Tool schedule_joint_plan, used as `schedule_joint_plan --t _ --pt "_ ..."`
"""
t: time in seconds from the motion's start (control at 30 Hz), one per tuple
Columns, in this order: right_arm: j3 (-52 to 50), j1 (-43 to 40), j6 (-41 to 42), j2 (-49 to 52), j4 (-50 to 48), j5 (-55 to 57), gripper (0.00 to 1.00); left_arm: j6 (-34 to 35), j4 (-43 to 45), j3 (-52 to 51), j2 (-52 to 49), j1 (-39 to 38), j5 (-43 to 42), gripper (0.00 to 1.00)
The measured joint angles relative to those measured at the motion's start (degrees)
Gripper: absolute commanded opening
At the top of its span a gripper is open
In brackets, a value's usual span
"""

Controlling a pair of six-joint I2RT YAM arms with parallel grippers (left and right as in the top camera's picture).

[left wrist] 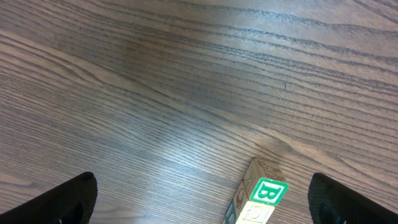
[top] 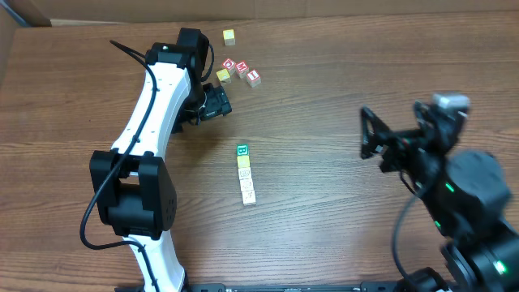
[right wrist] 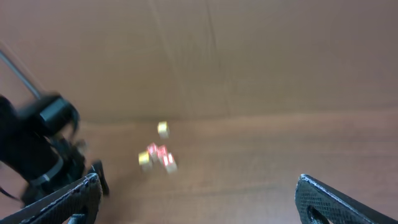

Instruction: Flip 5 blocks

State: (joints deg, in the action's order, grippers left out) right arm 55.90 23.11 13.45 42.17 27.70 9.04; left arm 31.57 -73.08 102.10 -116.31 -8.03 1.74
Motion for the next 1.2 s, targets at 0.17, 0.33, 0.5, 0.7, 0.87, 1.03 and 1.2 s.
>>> schedule_joint_plan --t 0.17,0.33,0.5,0.7,0.87,1.03,1.2 --pt "0.00 -2.45 -0.02 -7.13 1.22 0.00 1.00 0.00 0.00 0.00 0.00 0.00 -0.02 1.00" --pt "0.00 -5.55 0.00 -12.83 3.50 0.42 1.00 0.00 -0.02 0.00 0.00 0.00 0.00 1.00" --pt "-0.09 -9.40 0.02 -18.05 5.86 0.83 1.00 0.00 0.00 0.00 0.00 0.00 0.00 1.00" --pt "-4.11 -13.49 0.04 -25.90 3.72 0.81 1.00 0.00 0.00 0.00 0.00 0.00 0.00 1.00" --pt "-12.79 -16.96 0.04 -31.21 -5.33 -1.40 1.00 0.00 -0.02 0.00 0.00 0.00 0.00 1.00" --pt "-23.71 -19.32 0.07 -37.13 -16.50 -6.45 1.00 0.00 0.00 0.00 0.00 0.00 0.00 1.00" --pt "-31.91 -19.69 0.09 -41.24 -30.97 -9.31 1.00 0.00 0.00 0.00 0.00 0.00 0.00 1.00"
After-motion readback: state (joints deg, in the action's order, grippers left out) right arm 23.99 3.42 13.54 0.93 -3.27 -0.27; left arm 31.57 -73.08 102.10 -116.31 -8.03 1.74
